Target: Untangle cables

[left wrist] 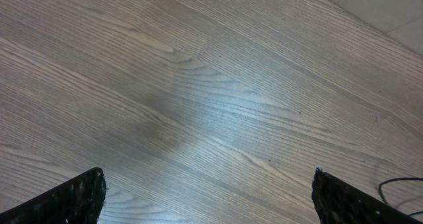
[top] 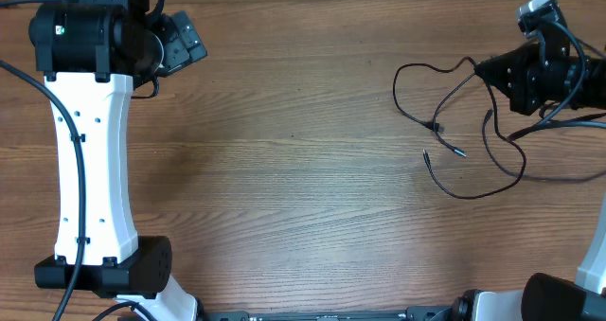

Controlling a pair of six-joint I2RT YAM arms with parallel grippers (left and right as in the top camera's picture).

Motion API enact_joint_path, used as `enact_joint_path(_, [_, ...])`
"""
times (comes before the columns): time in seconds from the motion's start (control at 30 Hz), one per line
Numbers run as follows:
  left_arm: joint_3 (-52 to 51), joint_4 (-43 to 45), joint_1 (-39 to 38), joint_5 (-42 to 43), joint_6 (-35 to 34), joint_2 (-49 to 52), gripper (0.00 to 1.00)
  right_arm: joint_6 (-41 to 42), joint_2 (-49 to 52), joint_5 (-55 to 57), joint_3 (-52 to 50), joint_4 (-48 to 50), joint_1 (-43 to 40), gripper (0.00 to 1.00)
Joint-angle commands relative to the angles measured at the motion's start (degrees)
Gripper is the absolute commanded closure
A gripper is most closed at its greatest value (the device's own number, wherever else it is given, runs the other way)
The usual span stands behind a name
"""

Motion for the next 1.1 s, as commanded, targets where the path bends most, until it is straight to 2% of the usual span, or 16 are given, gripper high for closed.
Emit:
enact_joint_path(0.0, [0.79, -0.04, 0.09, 0.31, -0.92, 0.39, 0.0, -0.66, -1.27, -3.43, 0.59, -1.22, -0.04, 0.96])
enact_joint_path(0.23, [0.79, -0.04, 0.13, 0.31, -0.92, 0.39, 0.0, -3.21, -5.51, -12.66, 0.61, -3.48, -0.04, 0.96])
enact_joint_path(0.37, [0.79, -0.04, 0.09, 0.31, -0.92, 0.42, 0.0, -0.81, -8.76, -12.22, 0.61, -4.74, -0.07, 0.96])
enact_joint_path(0.5, [0.79, -0.04, 0.09, 0.31, -0.92, 0.42, 0.01, 3.87, -11.23, -5.84, 0.61, -6.49, -0.07, 0.96])
enact_joint_path(0.83, [0.79, -0.04, 0.09, 0.31, -0.92, 0.42, 0.0, 26.64, -13.68, 12.92, 0.61, -7.28, -0.07, 0.96])
enact_joint_path(1.07, [0.79, -0.04, 0.09, 0.31, -0.92, 0.42, 0.0, 29.64, -13.62, 20.59, 0.5, -5.77, -0.07, 0.96])
